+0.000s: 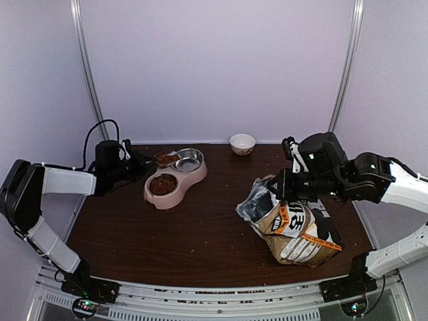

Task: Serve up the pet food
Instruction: Place the pet food in the pet food bowl.

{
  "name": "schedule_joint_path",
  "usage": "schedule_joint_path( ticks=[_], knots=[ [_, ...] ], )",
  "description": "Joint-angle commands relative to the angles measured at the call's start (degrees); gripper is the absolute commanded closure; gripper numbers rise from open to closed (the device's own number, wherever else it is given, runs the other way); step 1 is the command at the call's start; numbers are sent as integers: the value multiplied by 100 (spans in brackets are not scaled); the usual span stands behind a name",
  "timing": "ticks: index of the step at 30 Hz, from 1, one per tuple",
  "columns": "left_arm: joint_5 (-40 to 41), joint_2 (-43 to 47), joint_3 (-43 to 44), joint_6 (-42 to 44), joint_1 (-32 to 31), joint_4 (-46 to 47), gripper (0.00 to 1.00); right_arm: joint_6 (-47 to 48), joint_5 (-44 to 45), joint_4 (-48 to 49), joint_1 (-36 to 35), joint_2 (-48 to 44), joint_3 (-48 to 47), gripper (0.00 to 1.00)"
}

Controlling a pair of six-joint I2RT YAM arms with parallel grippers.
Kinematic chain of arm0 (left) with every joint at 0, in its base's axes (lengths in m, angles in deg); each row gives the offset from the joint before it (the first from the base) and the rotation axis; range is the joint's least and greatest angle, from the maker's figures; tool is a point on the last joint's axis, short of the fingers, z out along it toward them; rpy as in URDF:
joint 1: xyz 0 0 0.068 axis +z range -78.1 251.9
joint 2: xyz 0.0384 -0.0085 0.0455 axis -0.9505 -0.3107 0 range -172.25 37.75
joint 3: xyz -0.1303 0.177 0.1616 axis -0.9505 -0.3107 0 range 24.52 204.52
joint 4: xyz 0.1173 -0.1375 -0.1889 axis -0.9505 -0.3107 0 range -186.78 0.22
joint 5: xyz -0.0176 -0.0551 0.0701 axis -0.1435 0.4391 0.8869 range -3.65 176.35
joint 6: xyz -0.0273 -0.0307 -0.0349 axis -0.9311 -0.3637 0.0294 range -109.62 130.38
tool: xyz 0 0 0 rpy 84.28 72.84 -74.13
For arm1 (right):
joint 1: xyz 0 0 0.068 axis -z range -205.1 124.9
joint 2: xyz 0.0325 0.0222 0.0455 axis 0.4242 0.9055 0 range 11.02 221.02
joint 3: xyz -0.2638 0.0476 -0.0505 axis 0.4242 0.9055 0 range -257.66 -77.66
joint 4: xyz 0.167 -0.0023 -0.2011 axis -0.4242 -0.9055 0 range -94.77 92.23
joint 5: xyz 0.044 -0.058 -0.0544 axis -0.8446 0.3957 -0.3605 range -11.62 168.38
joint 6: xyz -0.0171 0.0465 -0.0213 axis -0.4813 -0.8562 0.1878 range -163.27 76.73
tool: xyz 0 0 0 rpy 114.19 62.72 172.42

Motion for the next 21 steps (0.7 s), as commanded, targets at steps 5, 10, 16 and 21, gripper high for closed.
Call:
schedule_joint_path(
  ticks=[5, 10, 16, 21],
  knots=[
    [277, -20, 576, 509, 50, -432, 100, 97, -89, 633, 198, -41, -80, 100],
    [366, 28, 798, 676, 41, -847, 100, 96, -168, 709, 254, -45, -3, 100],
    [449, 35, 1059, 777, 41, -1217, 100, 90, -207, 752, 295, -68, 44, 100],
    [484, -32, 1316, 868, 10, -1502, 100, 84, -214, 761, 312, -119, 107, 100]
  ],
)
